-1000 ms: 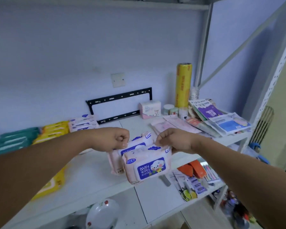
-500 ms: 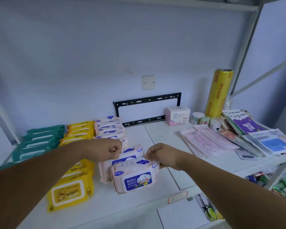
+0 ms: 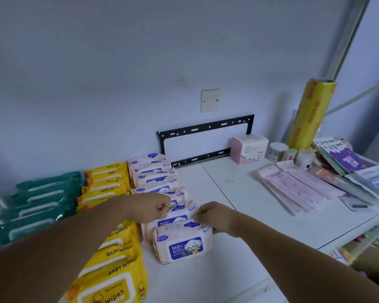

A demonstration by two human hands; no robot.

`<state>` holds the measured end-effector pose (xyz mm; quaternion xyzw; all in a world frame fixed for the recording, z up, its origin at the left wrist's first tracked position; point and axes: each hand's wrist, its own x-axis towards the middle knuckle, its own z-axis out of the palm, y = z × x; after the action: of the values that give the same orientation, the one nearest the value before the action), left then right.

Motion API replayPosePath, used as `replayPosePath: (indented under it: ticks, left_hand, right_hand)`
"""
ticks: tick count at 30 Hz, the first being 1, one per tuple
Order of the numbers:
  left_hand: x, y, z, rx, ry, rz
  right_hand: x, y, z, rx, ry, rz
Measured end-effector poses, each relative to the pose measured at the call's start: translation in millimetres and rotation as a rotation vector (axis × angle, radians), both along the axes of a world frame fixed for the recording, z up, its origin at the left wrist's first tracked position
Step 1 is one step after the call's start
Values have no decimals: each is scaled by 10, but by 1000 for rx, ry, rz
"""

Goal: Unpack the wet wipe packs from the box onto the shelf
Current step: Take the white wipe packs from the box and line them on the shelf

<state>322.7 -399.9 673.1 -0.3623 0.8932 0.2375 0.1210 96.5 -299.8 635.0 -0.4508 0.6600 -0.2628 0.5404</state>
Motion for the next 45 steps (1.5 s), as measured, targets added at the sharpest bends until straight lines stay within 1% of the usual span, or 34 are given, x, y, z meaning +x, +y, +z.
replayPosePath:
  ticks: [4,9,16,21,24,28,32,37,43,45]
  left_hand:
    - [85,-119,-100,0,-32,15]
    - [143,-189,-146,-71,-8,56]
    - [155,-107,-138,-158,83,121]
    - [167,15,-61,-192,88,144]
    - [183,98,-7,-187,65,135]
    - [129,188,53,-215,105,116]
    - [5,260,27,-179,163,82]
    - [-224,444,-44,-164,225,64]
    - [-489,746,-73,-136,239,99]
    - [-574,875,-73,-110,241,145]
  right_hand:
    - [81,-158,-75,12,24,-18]
    - [220,-350,-84,9,106,-17]
    - [295,-424,-110,-28,175,-20]
    - [290,-407,-30,-96,382,30]
    - [207,-330,15,-130,417,37]
    - [44,-187,29,-167,469,-5]
    - [-94,-40,32,-190,470,-70]
    - [-299,184,41,-190,458,-85]
    - [-627,490,51,-189,440,-30]
    - [-768,598,31,-190,433,-8]
